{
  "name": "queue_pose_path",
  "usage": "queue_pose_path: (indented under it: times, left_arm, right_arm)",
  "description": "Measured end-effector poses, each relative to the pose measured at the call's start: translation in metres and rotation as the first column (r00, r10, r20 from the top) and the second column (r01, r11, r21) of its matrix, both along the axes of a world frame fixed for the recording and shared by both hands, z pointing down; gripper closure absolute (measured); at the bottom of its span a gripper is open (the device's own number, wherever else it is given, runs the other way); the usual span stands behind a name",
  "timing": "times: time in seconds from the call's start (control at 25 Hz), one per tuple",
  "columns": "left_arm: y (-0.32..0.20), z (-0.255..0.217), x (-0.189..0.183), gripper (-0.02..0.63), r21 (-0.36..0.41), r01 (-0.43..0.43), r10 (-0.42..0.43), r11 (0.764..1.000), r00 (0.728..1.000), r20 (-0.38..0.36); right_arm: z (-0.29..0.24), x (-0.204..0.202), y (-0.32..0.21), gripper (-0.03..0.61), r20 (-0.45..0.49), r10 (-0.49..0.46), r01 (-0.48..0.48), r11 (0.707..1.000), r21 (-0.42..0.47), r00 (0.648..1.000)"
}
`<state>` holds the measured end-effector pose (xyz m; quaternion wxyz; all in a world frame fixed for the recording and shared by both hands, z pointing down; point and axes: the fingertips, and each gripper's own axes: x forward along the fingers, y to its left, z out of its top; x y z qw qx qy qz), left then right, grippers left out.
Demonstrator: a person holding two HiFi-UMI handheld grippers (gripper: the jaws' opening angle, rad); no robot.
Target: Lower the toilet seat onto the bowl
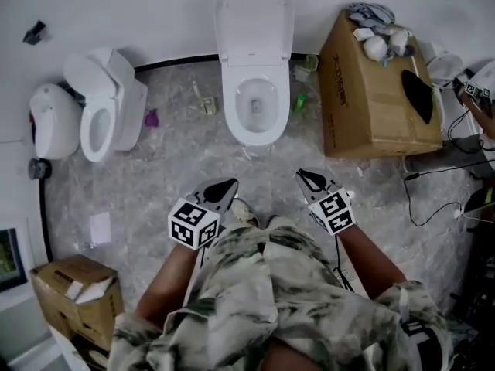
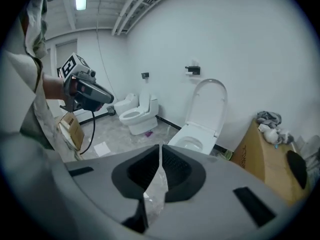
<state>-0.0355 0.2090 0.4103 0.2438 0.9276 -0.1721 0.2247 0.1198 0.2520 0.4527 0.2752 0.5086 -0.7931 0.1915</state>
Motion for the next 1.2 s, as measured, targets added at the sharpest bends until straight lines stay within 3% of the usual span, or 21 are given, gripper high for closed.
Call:
queue_pose_path:
  times: [0.32, 0.64, 1.2]
  left_arm:
    - [0.084, -0.029, 0.032, 0.592, 0.033, -0.012, 0.013, 0.999, 1.000, -0.025]
    - [0.143, -0.032, 0.037, 0.592, 0.037, 0.012, -0.011, 0.999, 1.000, -0.006]
    - [0.189, -0.026, 0.043, 0.592, 0.055, 0.005, -0.006, 0.998, 1.000, 0.015]
  right_arm:
    - [-0.048, 0.002, 0.072, 0.555, 0.037, -0.045, 0.042, 0.995, 0.088, 0.998]
    - [-0.054, 0.007, 0.133, 0.555, 0.033, -0.091, 0.088, 0.993, 0.076, 0.995]
    - [-0.066, 0.002, 0.178, 0.557, 0.090, -0.095, 0.082, 0.987, 0.140, 0.991]
